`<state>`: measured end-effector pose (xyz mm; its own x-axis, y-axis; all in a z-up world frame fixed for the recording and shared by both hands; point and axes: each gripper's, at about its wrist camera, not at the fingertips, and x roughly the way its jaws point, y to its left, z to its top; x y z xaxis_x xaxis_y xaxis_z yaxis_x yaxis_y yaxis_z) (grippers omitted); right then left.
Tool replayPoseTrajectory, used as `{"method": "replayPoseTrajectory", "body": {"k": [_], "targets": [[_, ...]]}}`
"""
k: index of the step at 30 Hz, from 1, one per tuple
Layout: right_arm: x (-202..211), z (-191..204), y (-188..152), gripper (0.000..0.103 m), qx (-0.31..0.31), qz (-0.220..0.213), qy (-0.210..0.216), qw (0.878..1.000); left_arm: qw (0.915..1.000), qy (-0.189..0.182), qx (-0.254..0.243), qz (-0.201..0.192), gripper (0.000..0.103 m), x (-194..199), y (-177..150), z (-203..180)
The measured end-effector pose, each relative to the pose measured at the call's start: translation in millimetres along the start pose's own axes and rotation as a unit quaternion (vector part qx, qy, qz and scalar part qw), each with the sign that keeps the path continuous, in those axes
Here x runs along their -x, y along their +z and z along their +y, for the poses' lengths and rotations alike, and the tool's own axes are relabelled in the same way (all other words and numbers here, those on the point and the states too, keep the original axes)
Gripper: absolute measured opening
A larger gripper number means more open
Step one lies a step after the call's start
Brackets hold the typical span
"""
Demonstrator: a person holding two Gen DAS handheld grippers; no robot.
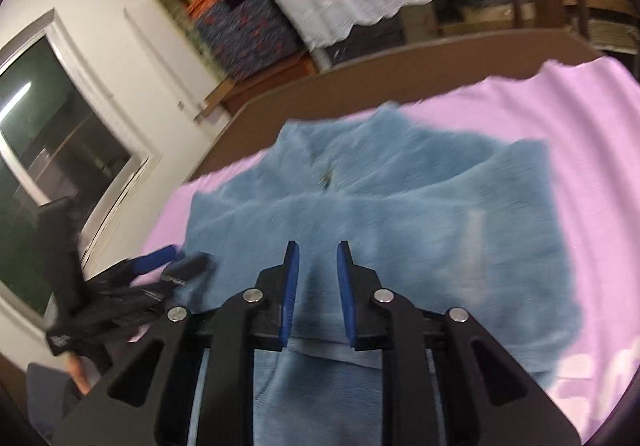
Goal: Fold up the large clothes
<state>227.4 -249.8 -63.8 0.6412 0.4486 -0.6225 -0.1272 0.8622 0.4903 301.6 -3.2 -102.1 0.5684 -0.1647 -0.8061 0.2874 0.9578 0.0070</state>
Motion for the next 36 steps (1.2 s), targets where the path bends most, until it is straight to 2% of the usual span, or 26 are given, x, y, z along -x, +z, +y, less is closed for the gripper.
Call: {"method": "replayPoseTrajectory", "body": {"k": [2, 3, 4, 6, 8, 10, 11, 12, 13, 16, 19, 23, 25, 26, 28, 32, 36], "targets": [[-9, -6, -5, 0.019, -0.012, 0.018, 0.0, 1.0, 1.0, -0.001, 0.0, -0.001, 0.09, 1, 0, 0], [-11, -16, -7, 0.015, -0.027, 0.026, -0.009, 0.999, 1.0, -0.003, 0.003, 0.001, 0.091, 0, 0, 1], [-10, -25, -8, 0.006, -0.04, 0.028, -0.008, 0.999, 1.0, -0.006, 0.005, 0.002, 0.091, 0, 0, 2], [-6, -50, -8, 0.0, -0.08, 0.029, 0.003, 0.996, 1.0, -0.008, 0.005, 0.001, 0.091, 2, 0, 4], [7, -77, -9, 0.0, -0.121, 0.013, 0.001, 0.993, 0.9999, -0.009, 0.006, 0.0, 0.091, 2, -1, 5], [20, -93, -12, 0.0, -0.135, 0.0, -0.007, 0.991, 0.9999, -0.007, 0.012, -0.005, 0.09, 9, -5, 8], [28, -98, -15, 0.0, -0.14, -0.007, -0.019, 0.99, 0.9998, -0.008, 0.017, -0.01, 0.09, 15, -5, 11], [38, -101, -18, 0.003, -0.142, -0.017, -0.051, 0.988, 0.9996, -0.013, 0.022, -0.013, 0.09, 20, -5, 14], [45, -102, -19, 0.005, -0.139, -0.026, -0.051, 0.989, 0.9991, -0.022, 0.03, -0.019, 0.09, 29, -6, 18], [69, -97, -23, 0.008, -0.133, -0.048, -0.018, 0.99, 0.9975, -0.044, 0.047, -0.031, 0.09, 45, -8, 25], [83, -80, -29, 0.009, -0.105, -0.055, 0.003, 0.993, 0.9959, -0.065, 0.057, -0.027, 0.09, 51, -11, 30], [87, -70, -46, 0.013, -0.084, -0.025, 0.015, 0.996, 0.9959, -0.065, 0.063, 0.0, 0.09, 42, -20, 30], [86, -72, -53, 0.024, -0.08, 0.001, 0.017, 0.997, 0.9964, -0.056, 0.062, 0.014, 0.09, 34, -23, 30], [83, -75, -60, 0.026, -0.082, 0.018, 0.013, 0.996, 0.9964, -0.054, 0.06, 0.025, 0.09, 28, -25, 28], [74, -83, -71, 0.023, -0.091, 0.048, -0.005, 0.995, 0.9956, -0.059, 0.062, 0.036, 0.09, 22, -27, 28], [85, -89, -73, 0.024, -0.109, 0.036, 0.009, 0.993, 0.9953, -0.06, 0.066, 0.037, 0.09, 25, -34, 31], [108, -99, -77, 0.035, -0.116, 0.012, 0.01, 0.993, 0.9936, -0.075, 0.074, 0.042, 0.089, 38, -49, 42]]}}
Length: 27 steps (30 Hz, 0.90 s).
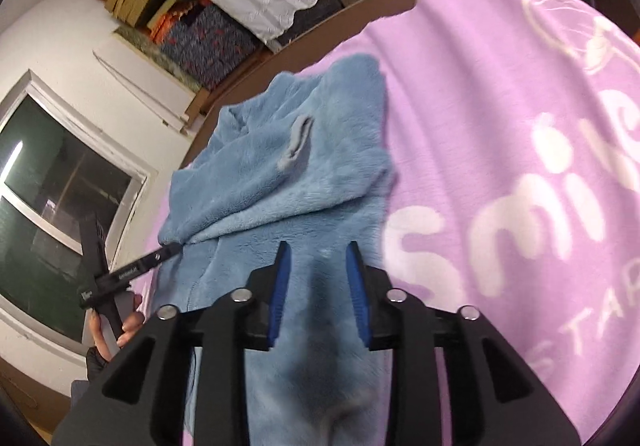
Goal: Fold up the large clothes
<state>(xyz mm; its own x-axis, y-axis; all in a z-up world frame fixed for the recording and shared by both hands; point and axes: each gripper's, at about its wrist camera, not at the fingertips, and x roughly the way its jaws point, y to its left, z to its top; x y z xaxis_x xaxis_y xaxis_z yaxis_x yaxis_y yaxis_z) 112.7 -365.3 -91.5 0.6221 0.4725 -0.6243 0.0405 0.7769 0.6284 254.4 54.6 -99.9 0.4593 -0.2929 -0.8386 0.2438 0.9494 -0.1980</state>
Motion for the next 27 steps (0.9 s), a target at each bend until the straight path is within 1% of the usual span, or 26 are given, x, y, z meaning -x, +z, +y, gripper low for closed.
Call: {"method": "replayPoseTrajectory", "body": {"k": [3, 5, 9, 11, 13, 19, 23, 27], "targets": [[7, -19, -4, 0.035, -0.016, 0.008, -0.009, 1.0, 0.9996, -0.029, 0.007, 0.003, 0.089, 10, -11, 11], [3, -25, -4, 0.035, -0.028, 0.019, -0.001, 0.999, 0.9993, -0.038, 0.004, 0.003, 0.089, 12, -16, 12], [-5, -23, -5, 0.035, -0.025, 0.036, 0.025, 0.999, 0.9975, -0.07, -0.009, 0.01, 0.088, 15, -22, 7], [-7, -18, -7, 0.035, -0.019, 0.04, 0.025, 0.999, 0.9962, -0.083, -0.022, 0.015, 0.084, 19, -31, 2], [-5, -14, -13, 0.035, -0.011, 0.05, 0.032, 0.998, 0.9958, -0.084, -0.032, 0.018, 0.084, 25, -42, 0], [15, -8, -44, 0.035, 0.012, 0.071, 0.045, 0.996, 0.9937, -0.105, -0.034, 0.021, 0.083, 49, -85, 1], [32, -3, -71, 0.035, 0.029, 0.081, 0.051, 0.995, 0.9907, -0.128, -0.039, 0.024, 0.083, 66, -116, -7], [47, 1, -93, 0.035, 0.044, 0.087, 0.052, 0.994, 0.9888, -0.14, -0.047, 0.018, 0.083, 76, -136, -18]]}}
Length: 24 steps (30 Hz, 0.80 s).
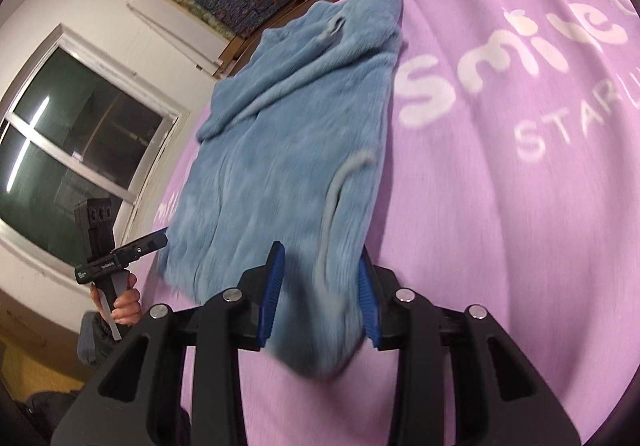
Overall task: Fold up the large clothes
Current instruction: 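Grasp the jacket hem with the left tool while the right tool grasps the hem too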
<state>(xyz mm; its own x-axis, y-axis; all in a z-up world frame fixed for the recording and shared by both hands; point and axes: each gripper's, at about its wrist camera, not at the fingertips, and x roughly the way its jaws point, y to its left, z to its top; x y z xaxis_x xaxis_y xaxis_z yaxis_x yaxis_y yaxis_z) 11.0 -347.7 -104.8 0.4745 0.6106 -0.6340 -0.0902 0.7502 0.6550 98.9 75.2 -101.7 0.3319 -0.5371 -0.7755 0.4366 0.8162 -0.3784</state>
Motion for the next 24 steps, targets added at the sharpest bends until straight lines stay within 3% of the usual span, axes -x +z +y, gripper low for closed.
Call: {"method": "replayPoseTrajectory", "body": {"k": [3, 5, 6, 7, 8, 16, 24], "targets": [[5, 4, -14, 0.035, 0.006, 0.005, 0.008, 1.0, 1.0, 0.002, -0.006, -0.007, 0.078, 0, -5, -4], [5, 6, -19, 0.035, 0.011, 0.005, 0.013, 1.0, 0.9998, 0.01, -0.012, -0.012, 0.055, -2, -5, -4], [5, 7, -21, 0.032, 0.012, 0.004, 0.012, 1.0, 0.9997, 0.015, -0.013, -0.014, 0.049, -1, -6, -4], [4, 7, -21, 0.021, 0.012, 0.003, 0.01, 1.0, 0.9998, 0.012, -0.01, -0.013, 0.031, -1, -6, -3], [1, 6, -20, 0.018, 0.01, 0.006, 0.008, 1.0, 1.0, 0.005, -0.001, -0.006, 0.02, -5, -4, 0], [12, 9, -20, 0.014, 0.013, -0.014, 0.022, 1.0, 0.9997, 0.004, 0.015, -0.018, 0.014, 6, -2, 6], [29, 26, 8, 0.014, 0.026, -0.051, 0.062, 0.996, 0.998, 0.008, 0.0, -0.063, 0.014, 31, 31, -6]]}}
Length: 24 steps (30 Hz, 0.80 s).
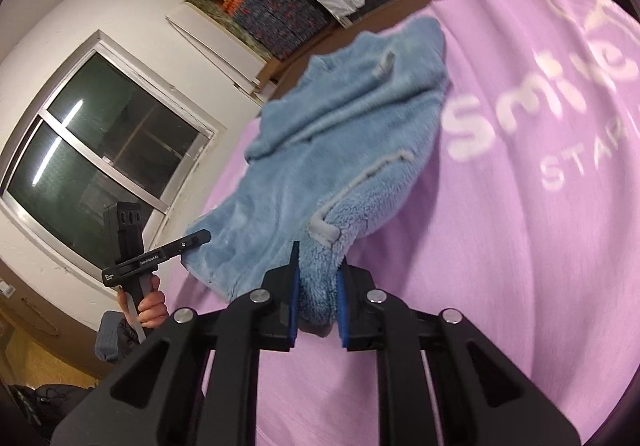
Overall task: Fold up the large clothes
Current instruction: 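Grasp the jacket hem with the left tool while the right tool grasps the hem too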
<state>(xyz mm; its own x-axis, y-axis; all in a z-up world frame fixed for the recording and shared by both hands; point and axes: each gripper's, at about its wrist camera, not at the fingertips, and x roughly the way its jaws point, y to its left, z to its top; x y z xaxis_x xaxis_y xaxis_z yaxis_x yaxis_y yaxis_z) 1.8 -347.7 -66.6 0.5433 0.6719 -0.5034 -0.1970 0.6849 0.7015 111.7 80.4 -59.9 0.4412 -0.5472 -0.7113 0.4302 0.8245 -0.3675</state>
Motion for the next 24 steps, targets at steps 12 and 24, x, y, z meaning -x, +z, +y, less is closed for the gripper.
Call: {"method": "replayPoseTrajectory", "body": {"k": [12, 24], "targets": [[-14, 10, 99, 0.013, 0.006, -0.039, 0.009, 0.999, 0.9982, 0.044, -0.011, -0.039, 0.014, -2, 97, -5], [-95, -50, 234, 0.013, -0.089, -0.068, -0.013, 0.994, 0.9937, 0.098, 0.051, -0.014, 0.015, -99, 207, 52]]}}
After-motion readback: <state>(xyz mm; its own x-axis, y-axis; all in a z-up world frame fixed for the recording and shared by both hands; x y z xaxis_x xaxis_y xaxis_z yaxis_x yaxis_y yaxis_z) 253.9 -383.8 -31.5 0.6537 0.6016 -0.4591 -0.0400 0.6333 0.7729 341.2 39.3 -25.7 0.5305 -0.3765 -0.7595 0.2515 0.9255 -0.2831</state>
